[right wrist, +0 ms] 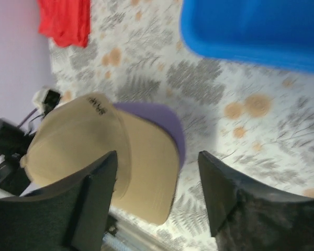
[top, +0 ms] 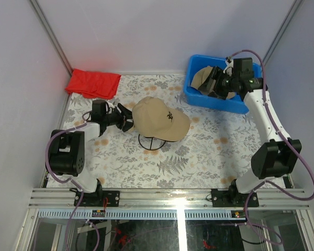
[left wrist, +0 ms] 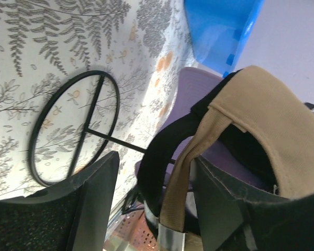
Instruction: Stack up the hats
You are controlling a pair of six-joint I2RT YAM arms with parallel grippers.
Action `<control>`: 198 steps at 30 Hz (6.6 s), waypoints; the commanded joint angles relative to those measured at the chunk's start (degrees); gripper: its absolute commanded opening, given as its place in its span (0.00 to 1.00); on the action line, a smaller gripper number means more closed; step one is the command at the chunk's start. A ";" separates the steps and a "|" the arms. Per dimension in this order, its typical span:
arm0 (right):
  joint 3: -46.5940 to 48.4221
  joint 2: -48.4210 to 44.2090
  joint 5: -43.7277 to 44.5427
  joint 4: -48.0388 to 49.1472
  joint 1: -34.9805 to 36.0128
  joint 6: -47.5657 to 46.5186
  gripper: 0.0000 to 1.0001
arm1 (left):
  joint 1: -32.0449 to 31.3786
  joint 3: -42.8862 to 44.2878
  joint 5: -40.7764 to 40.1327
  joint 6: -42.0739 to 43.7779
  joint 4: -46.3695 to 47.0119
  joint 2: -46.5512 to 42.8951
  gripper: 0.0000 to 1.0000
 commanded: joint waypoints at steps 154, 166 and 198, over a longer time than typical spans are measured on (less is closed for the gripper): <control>10.97 -4.12 -27.43 7.60 5.43 0.23 0.02 | -21.72 59.66 -6.35 14.34 -28.38 1.86 0.10; 2.65 -10.98 -19.38 12.94 3.24 11.32 0.53 | -17.38 41.58 -7.96 2.06 4.48 -5.53 0.01; -21.96 -16.33 -27.39 52.78 -2.18 62.67 0.33 | -13.95 38.23 -7.63 -0.77 15.47 -6.55 0.02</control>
